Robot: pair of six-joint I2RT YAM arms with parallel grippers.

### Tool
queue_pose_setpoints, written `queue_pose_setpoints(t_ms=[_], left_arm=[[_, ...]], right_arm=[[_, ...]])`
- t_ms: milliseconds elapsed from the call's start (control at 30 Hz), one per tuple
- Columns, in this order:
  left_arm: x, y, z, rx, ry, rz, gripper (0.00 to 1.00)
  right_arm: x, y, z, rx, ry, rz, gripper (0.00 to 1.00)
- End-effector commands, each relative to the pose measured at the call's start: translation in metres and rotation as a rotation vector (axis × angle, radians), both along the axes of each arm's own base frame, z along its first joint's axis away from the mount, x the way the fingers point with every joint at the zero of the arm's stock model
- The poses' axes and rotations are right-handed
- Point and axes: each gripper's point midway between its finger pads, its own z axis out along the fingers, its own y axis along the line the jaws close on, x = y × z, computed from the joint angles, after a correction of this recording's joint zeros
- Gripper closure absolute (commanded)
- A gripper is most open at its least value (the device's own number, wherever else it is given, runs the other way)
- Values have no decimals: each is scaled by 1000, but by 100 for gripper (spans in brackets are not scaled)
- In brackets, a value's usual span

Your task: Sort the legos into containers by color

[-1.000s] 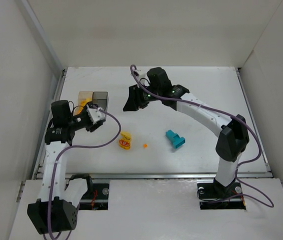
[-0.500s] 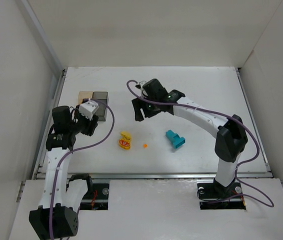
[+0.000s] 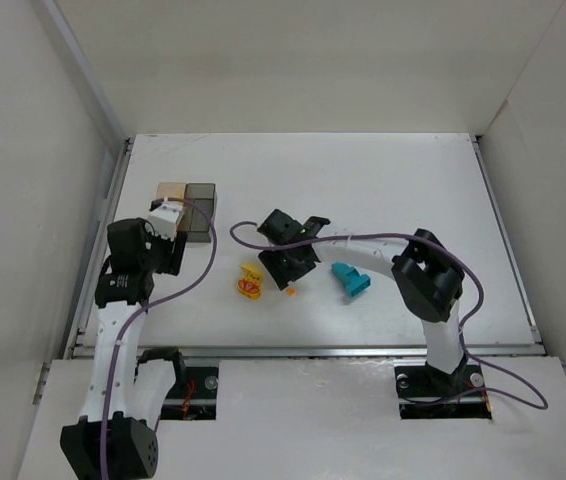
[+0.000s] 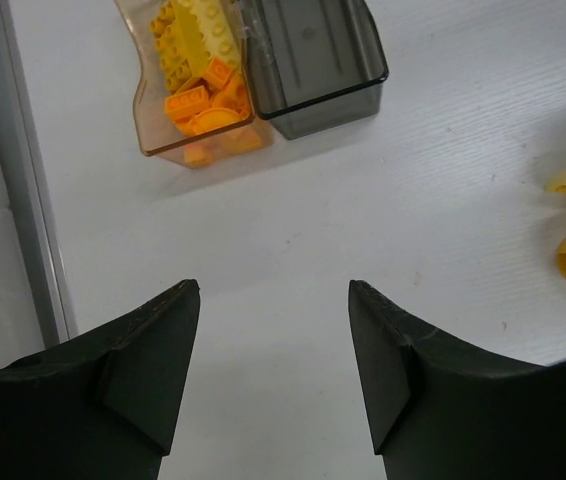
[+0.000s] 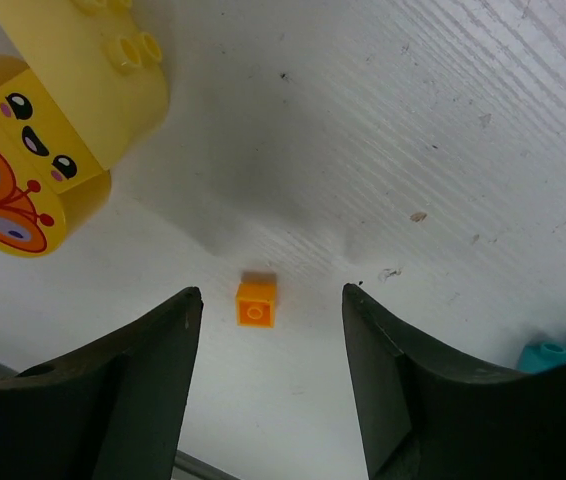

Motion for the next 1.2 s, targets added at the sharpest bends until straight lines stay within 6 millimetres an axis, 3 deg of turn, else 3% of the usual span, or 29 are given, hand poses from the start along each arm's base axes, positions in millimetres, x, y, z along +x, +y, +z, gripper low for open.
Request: queue_pose_setpoints(t_ms=[0, 67, 133, 267, 700, 1167], left_arm=[[7, 13, 2, 9, -30, 88, 42], [7, 15, 4, 17, -48, 99, 42], [6, 17, 8, 25, -75, 108, 40], [6, 18, 8, 31, -85, 116, 39], [0, 19, 18, 31, -160, 129, 37], [0, 21, 26, 38, -201, 137, 33]], right_arm=[[-2, 6, -1, -9, -28, -8, 36], [-6, 1, -7, -23, -14, -18, 36], [-7, -2, -7, -28, -17, -29, 28], [-12, -7, -13, -31, -5, -49, 21], [-12, -12, -18, -34, -13, -82, 24], [-10, 8, -16, -12, -16, -60, 36]])
